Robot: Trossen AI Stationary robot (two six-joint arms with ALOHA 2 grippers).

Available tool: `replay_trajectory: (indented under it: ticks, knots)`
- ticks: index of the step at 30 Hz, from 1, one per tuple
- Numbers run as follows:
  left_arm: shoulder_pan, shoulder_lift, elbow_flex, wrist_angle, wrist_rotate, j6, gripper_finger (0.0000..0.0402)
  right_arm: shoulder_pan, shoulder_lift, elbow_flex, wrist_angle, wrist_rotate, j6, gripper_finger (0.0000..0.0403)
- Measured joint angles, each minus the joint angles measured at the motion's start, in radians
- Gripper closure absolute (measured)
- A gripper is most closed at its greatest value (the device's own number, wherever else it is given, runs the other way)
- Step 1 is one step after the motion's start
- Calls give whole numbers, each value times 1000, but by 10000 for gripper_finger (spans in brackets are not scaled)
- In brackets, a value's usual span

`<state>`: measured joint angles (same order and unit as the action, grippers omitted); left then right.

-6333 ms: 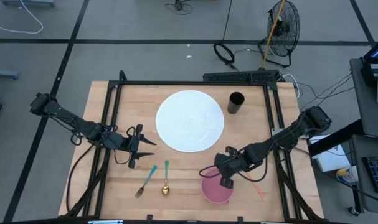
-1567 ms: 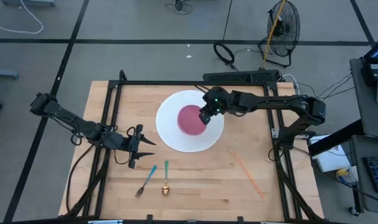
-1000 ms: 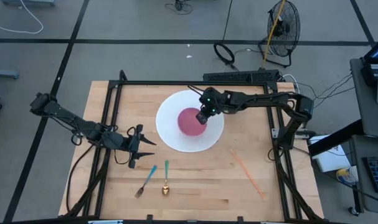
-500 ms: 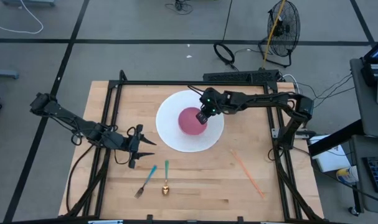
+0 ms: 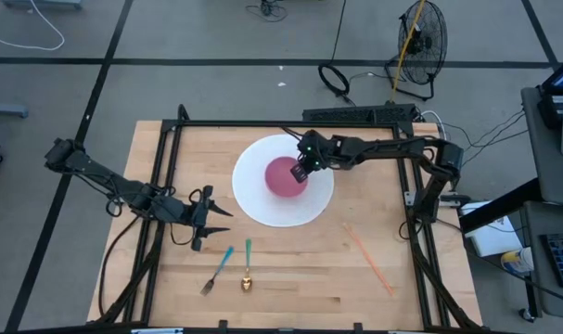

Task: Pick & Place Utensil
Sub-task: Put the pink bowl on the white mat

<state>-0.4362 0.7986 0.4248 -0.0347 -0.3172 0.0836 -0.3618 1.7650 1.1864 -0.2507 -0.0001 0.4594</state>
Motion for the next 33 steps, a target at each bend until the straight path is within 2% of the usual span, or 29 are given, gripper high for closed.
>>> replay_trajectory:
  ticks: [6,33]
  knots:
    - [0,0,0,0,0,-1,215,-2,1,0,-4,-2,11,394]
    - [0,0,0,0,0,-3,215,-2,-6,0,-9,-1,-38,301]
